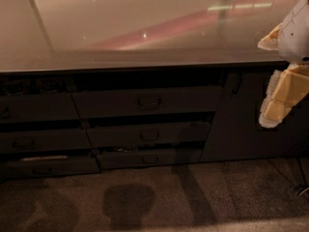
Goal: Open top drawer
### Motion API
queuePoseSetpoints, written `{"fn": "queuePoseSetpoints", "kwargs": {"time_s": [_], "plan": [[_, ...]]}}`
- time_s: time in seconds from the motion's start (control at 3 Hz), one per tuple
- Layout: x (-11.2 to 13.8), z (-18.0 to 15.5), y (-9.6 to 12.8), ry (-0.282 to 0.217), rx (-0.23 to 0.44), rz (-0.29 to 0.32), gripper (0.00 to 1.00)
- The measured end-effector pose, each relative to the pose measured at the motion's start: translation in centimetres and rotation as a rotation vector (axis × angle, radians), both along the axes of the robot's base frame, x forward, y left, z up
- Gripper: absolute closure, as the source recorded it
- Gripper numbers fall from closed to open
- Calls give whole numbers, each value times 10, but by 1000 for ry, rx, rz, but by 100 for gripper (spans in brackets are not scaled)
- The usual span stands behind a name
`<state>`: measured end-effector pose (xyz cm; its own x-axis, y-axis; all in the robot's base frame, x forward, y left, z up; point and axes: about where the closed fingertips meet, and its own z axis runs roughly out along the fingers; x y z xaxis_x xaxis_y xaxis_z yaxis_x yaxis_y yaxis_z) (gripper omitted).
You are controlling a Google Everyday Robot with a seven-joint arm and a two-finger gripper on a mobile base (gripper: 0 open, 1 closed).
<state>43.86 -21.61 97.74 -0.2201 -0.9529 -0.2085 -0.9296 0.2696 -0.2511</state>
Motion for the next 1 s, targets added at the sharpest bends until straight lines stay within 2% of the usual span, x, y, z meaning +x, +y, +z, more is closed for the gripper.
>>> {"fn": "queuePoseSetpoints", "kwargs": {"time_s": [0.33,0.67,1.0], "plan": [[0,0,0,0,0,0,0],[16,5,14,6,-9,3,0],[31,5,53,16,-36,44,0]]}}
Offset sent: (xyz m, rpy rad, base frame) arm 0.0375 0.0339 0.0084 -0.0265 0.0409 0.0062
